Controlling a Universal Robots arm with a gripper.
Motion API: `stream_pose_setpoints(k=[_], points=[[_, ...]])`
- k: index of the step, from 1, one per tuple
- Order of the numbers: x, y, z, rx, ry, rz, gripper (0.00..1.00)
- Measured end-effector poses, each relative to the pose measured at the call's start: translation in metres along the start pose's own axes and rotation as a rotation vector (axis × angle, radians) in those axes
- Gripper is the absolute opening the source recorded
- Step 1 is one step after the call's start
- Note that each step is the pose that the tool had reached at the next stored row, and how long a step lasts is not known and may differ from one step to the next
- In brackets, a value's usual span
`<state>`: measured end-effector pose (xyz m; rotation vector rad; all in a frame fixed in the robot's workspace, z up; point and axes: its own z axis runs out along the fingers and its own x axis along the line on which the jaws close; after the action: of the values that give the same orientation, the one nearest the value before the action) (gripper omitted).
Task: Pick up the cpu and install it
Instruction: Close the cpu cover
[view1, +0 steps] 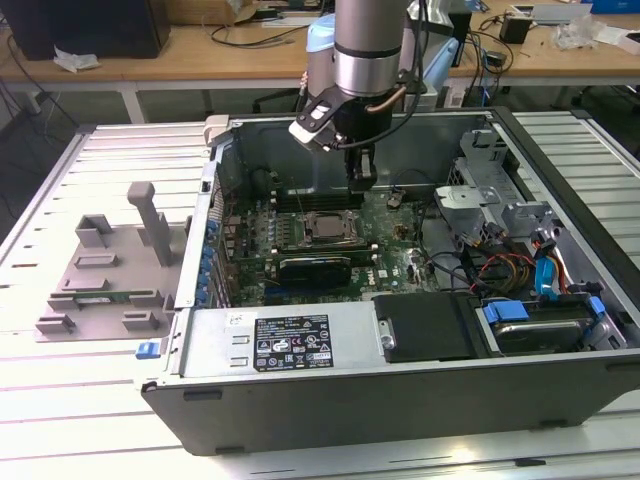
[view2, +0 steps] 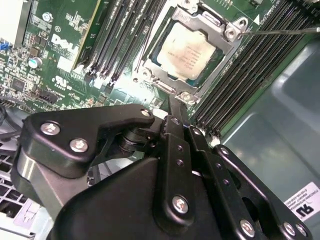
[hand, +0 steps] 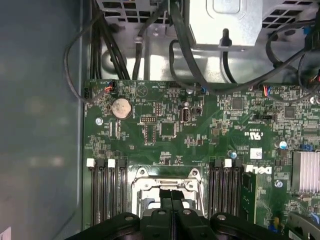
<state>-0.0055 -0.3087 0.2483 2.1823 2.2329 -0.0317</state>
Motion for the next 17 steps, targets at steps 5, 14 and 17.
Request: stream_pose_setpoints(k=[5,14,17], points=[[0.0002,-0.0071,0.0075,-0.0001,0.0001,0.0,0.11],[-0.0029,-0.0165,0.0174,0.0007,0.0,0.0,0.11],[-0.0029,-0.0214,0.0243,0.0008,-0.0001,-0.001,0.11]])
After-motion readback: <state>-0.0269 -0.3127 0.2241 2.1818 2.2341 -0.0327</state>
